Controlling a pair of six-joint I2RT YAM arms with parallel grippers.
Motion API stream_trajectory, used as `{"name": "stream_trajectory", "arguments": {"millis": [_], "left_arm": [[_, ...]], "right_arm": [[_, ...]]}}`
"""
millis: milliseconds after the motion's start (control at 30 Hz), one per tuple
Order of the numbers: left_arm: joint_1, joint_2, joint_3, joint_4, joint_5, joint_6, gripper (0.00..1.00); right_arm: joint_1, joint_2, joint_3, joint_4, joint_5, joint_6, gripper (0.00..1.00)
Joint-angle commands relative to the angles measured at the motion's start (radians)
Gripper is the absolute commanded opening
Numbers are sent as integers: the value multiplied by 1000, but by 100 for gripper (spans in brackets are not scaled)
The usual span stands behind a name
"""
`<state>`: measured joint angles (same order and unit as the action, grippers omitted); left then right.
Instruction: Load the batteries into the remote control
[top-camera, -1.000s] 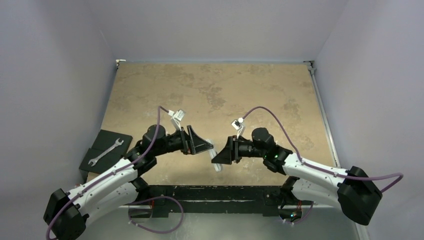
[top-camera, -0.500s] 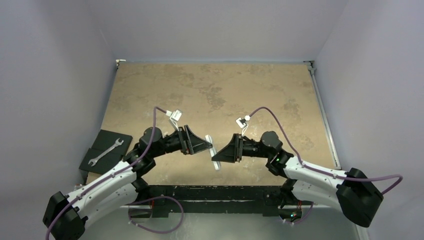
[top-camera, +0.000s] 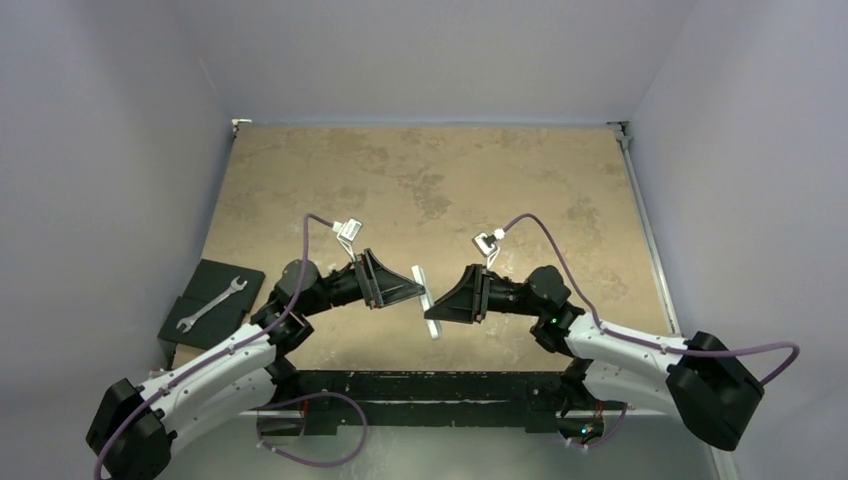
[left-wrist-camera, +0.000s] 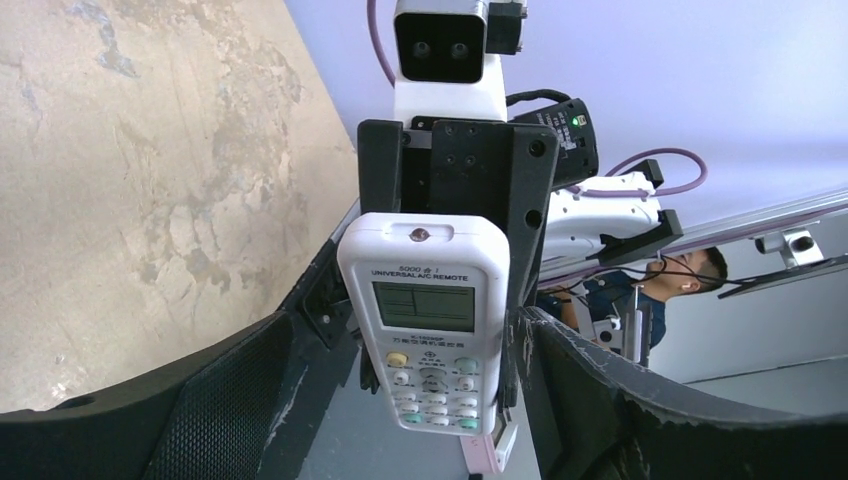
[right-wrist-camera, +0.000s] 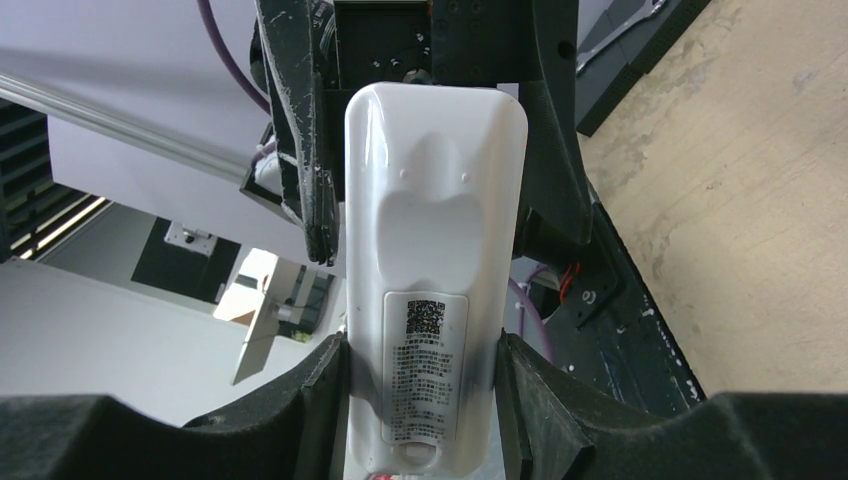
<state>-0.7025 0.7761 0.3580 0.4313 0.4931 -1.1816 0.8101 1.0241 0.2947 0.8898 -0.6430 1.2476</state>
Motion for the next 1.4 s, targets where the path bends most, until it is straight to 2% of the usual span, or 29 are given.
{"name": "stream_trajectory", "arguments": {"millis": [0, 600, 700, 867, 1033, 1100, 1233, 1367], "left_arm": [[5, 8, -13, 102, 25, -38, 79], [5, 35, -14, 157, 34, -64, 61], [5, 38, -17, 169, 36, -66, 55], [5, 42, -28, 190, 40, -71, 33], [5, 43, -37, 192, 36, -75, 0], [5, 43, -39, 193, 32, -76, 0], [5, 35, -29, 171, 21, -70, 0], [5, 24, -12, 124, 12, -49, 0]], "right_arm": [[-6, 7, 17, 64, 4, 12, 0], [-3, 60, 33, 108, -1, 20, 0], [-3, 68, 34, 104, 0, 17, 0], [-3, 73, 32, 97, 4, 8, 0], [-3, 78, 31, 83, 5, -3, 0], [-3, 80, 29, 80, 5, -7, 10], [-3, 73, 21, 59, 3, -20, 36], [-4, 43, 7, 46, -14, -23, 53]]}}
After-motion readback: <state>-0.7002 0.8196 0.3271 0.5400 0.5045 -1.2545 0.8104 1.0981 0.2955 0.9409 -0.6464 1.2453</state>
